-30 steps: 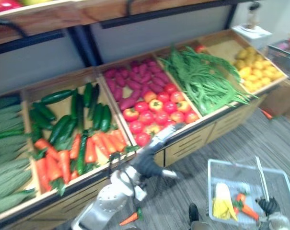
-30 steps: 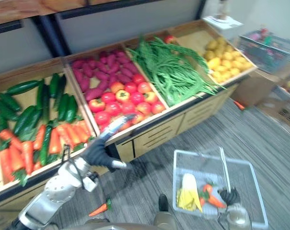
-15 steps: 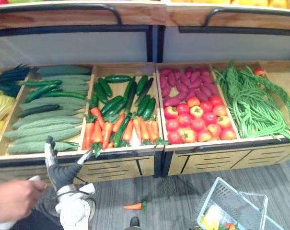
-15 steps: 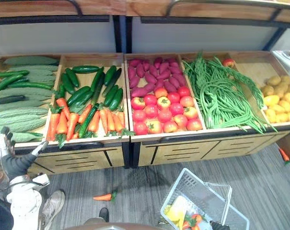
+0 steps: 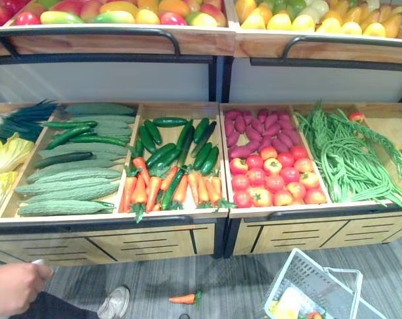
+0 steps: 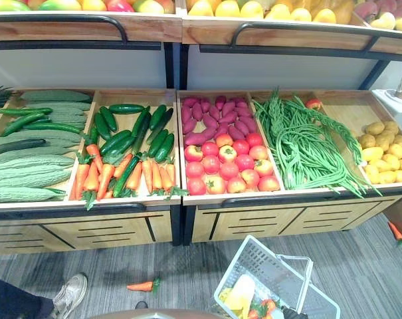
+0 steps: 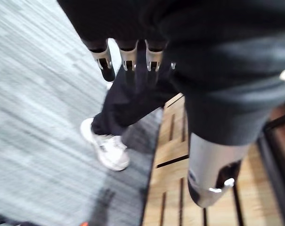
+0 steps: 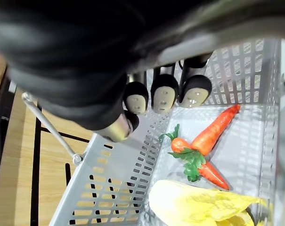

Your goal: Pick vegetable in the basket

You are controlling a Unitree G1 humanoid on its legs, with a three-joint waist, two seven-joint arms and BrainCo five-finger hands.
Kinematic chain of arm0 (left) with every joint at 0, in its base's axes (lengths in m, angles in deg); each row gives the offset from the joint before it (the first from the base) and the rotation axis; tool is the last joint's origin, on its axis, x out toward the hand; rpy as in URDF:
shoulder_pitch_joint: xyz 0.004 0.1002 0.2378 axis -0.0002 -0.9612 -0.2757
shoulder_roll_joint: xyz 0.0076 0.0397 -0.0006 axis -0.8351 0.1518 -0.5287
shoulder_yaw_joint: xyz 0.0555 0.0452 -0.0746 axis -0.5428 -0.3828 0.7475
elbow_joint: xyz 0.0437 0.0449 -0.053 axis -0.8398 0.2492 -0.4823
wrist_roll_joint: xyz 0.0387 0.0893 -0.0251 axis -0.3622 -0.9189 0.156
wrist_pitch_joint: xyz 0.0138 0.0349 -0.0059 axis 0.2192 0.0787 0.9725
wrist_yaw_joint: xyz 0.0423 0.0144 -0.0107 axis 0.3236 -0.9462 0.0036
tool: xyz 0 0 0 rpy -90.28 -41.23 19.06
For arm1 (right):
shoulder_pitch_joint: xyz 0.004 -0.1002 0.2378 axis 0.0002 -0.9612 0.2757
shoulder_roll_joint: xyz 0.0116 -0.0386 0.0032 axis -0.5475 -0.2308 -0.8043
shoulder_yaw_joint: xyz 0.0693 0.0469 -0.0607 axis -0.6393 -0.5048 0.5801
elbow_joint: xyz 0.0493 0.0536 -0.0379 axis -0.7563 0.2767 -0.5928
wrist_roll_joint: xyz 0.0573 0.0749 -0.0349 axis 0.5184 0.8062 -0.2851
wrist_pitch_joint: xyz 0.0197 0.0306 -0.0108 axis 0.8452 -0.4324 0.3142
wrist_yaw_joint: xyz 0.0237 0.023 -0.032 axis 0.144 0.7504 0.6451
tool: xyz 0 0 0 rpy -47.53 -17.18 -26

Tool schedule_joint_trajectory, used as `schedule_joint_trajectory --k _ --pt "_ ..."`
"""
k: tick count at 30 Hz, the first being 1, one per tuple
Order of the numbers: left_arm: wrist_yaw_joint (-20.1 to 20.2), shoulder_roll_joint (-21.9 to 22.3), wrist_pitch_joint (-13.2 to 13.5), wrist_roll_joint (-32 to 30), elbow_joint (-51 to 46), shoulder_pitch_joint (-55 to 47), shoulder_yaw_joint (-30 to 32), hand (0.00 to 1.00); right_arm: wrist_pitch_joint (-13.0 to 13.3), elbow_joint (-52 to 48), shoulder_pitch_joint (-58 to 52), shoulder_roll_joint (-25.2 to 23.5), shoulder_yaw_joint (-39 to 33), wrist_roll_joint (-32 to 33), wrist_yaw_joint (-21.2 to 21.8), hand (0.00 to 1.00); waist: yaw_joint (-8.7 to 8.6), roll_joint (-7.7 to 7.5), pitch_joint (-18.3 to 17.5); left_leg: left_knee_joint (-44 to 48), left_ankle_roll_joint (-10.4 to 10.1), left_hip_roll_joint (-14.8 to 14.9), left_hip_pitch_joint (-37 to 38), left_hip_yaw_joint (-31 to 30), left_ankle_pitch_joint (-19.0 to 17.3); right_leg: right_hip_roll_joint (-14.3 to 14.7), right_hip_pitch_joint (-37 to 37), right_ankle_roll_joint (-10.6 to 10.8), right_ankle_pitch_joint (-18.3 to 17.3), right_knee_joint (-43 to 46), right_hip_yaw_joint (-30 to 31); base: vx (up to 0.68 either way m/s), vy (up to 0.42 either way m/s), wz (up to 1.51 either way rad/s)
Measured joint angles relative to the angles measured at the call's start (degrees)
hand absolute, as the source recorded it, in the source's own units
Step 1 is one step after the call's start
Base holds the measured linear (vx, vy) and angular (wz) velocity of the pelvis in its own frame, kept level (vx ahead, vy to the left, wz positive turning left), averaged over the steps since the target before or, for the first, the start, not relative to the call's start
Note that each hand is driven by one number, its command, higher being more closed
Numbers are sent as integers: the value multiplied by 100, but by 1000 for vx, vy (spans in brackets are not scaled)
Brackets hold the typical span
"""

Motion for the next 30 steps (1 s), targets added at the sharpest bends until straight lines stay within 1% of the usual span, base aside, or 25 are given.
schedule_joint_trajectory --k 1,2,6,9,10,15,18,20,21,22,24,26,27,28,29,30 --pt "21 -3 -3 -19 101 20 -9 0 0 25 9 2 3 -9 -5 100 0 -2 1 1 0 -3 -1 -4 0 1 1 -1 1 -3 2 73 -1 -6" --pt "125 -27 -26 -224 285 28 -56 0 7 147 60 24 25 -53 -42 100 -5 -3 1 9 -3 -13 2 -45 3 -1 2 -3 3 -8 18 52 -1 -5" --pt "337 -247 -76 -353 720 260 -335 0 7 297 160 23 114 -78 -118 100 -43 -6 4 9 -38 -44 3 -97 10 -16 3 -4 4 -8 27 80 2 -1" --pt "493 -358 -80 -403 874 322 -542 0 7 407 323 24 187 -135 -116 100 -143 -7 11 8 -16 -46 54 -49 -15 -11 5 30 12 -1 112 55 -3 -13" --pt "566 -382 -82 -404 979 332 -642 0 7 406 358 28 278 -191 -115 100 -144 -2 16 10 -20 -42 113 59 -49 -9 -3 33 12 -4 197 44 0 -30" --pt "748 -395 -100 -414 1065 414 -1174 0 6 410 396 92 477 -241 -100 100 -182 20 72 112 -21 -43 231 248 -199 -9 3 46 -1 6 415 20 4 -25" --pt "786 -402 -98 -454 1112 439 -1456 0 4 411 405 126 517 -244 -91 100 -201 35 138 106 -24 -37 314 344 -227 -12 -4 61 -47 67 487 -4 -2 -14" --pt "797 -409 -98 -456 1172 431 -1567 0 0 414 406 135 510 -242 -93 100 -259 9 183 163 -30 -34 349 372 -300 -21 -9 73 -112 153 559 -2 -1 -9" --pt "802 -415 -98 -464 1181 429 -1608 0 0 423 436 134 508 -238 -93 100 -260 26 230 392 -22 -15 308 391 -431 -32 -6 51 -169 233 599 -11 4 -17" --pt "816 -428 -98 -477 1199 429 -1650 0 1 428 488 138 493 -236 -99 100 -272 -36 350 869 -13 35 168 408 -711 -55 -28 70 -286 409 628 -18 14 -21" --pt "838 -451 -99 -582 1203 444 -1801 0 29 416 520 170 430 -226 -114 100 -287 66 441 2025 11 228 -256 402 -1346 -46 -232 123 -544 963 747 -20 47 -19" --pt "850 -464 -99 -621 1210 515 -1920 0 73 403 521 181 283 -222 -111 100 -296 144 510 2633 47 355 -504 409 -1670 -19 -376 184 -607 1270 853 -17 85 -24" --pt "865 -502 -88 -666 1229 589 -1969 0 96 393 530 145 241 -220 -107 100 -286 141 545 2908 91 425 -601 552 -1813 6 -498 213 -542 1361 1050 -24 115 -48" --pt "863 -531 -86 -677 1260 602 -1980 0 119 379 532 115 241 -218 -108 100 -282 161 567 2976 112 483 -634 657 -1874 37 -573 214 -446 1386 1159 -87 174 -96" --pt "864 -609 -89 -685 1297 633 -2078 0 150 349 603 83 250 -191 -117 100 -240 223 618 3051 154 620 -627 915 -1964 147 -764 121 -123 1377 1425 -124 137 -131" --pt "867 -665 -88 -688 1303 693 -2115 0 149 283 629 55 295 -166 -115 100 -222 164 671 3048 212 723 -627 1263 -2012 262 -953 102 419 1191 1572 -211 202 -144"
